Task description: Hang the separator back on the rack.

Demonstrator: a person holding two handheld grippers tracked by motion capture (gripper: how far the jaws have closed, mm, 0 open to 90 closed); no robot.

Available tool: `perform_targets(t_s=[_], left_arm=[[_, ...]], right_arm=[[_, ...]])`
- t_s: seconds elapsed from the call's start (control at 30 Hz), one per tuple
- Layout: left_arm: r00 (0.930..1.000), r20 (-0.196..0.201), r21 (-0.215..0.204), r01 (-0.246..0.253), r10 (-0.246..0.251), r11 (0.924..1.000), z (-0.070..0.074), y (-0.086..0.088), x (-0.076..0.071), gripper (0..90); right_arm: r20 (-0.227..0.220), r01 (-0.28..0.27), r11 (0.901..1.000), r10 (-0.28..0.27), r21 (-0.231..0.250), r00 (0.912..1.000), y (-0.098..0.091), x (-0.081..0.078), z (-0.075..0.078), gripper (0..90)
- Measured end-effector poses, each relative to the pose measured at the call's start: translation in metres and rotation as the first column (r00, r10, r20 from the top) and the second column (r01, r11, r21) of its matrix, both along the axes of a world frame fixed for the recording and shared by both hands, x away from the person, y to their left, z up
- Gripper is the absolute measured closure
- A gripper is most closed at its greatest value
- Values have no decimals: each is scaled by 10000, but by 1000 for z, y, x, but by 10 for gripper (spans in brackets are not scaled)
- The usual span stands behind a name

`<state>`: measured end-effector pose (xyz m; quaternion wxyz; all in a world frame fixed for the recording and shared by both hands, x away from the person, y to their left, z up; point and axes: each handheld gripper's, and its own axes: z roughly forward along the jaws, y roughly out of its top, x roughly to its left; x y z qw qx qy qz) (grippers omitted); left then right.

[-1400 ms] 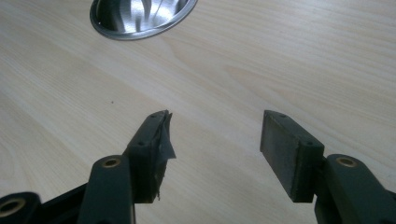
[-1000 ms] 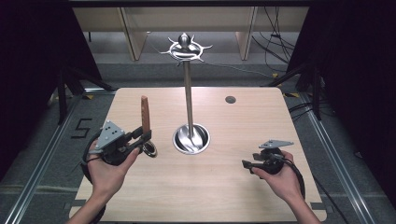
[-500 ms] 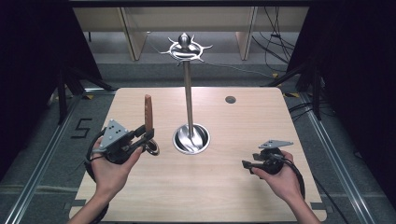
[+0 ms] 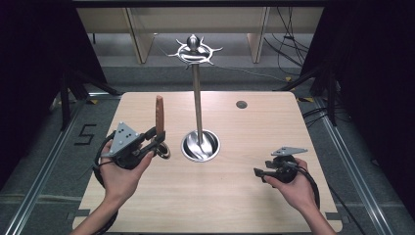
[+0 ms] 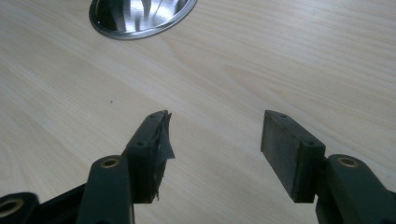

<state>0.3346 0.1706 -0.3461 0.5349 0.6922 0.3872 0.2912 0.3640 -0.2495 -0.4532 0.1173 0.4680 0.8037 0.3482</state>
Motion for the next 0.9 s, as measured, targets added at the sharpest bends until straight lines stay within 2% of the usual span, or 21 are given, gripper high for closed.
perform_targets(t_s=[0.03,0.3,0.33,0.37,0.4,0.43,0.47,0.57,0.6,0.63,0.7,0.73,0.8,0.87,0.9], left_arm=[[10000,28,27,-2,2,10000,0,-1,0,687],[9997,223,43,35,-36,10000,5,-5,2,687],[9997,239,78,28,-30,10000,6,-6,2,687],[9996,274,-16,36,-36,10000,6,-6,2,687],[9995,314,3,36,-36,10000,8,-7,3,687],[9989,466,136,11,-18,9999,9,-6,4,687],[9989,470,77,-5,1,10000,10,-7,4,687],[9992,397,-26,34,-33,10000,12,-8,5,687],[9991,423,-56,27,-24,10000,12,-9,5,687],[9983,576,87,1,-6,10000,13,-8,6,687],[9989,457,-50,41,-39,10000,14,-10,6,687],[9981,622,104,30,-37,9999,15,-10,7,687],[9987,496,-26,73,-71,10000,15,-12,7,687],[9977,677,74,22,-27,10000,17,-13,8,687],[9972,742,94,-18,11,10000,17,-13,9,687]], right_arm=[[145,-105,9999,106,-31,9998,-1,1,-1,429],[169,-95,9999,96,-62,9998,0,1,-1,429],[328,-190,9997,195,-137,9993,-1,2,-2,429],[174,-87,9999,88,-58,9998,0,1,-1,429],[381,-220,9996,226,-164,9990,-1,2,-2,429],[357,-208,9997,213,-152,9991,-1,2,-2,429],[191,-107,9999,108,-69,9998,0,1,-1,428],[181,-86,10000,86,-31,9998,-1,1,-1,427],[160,-95,9999,95,-35,9998,-1,1,-1,427],[157,-109,9999,110,-31,9998,-1,1,-1,427],[190,-95,10000,96,-28,9998,-1,1,0,427],[213,-102,9999,102,-10,9997,0,1,0,427],[245,-77,10000,78,-17,9997,0,1,0,427],[61,0,10000,0,21,10000,0,0,0,427],[107,-24,10000,25,-23,9999,0,0,0,427]])
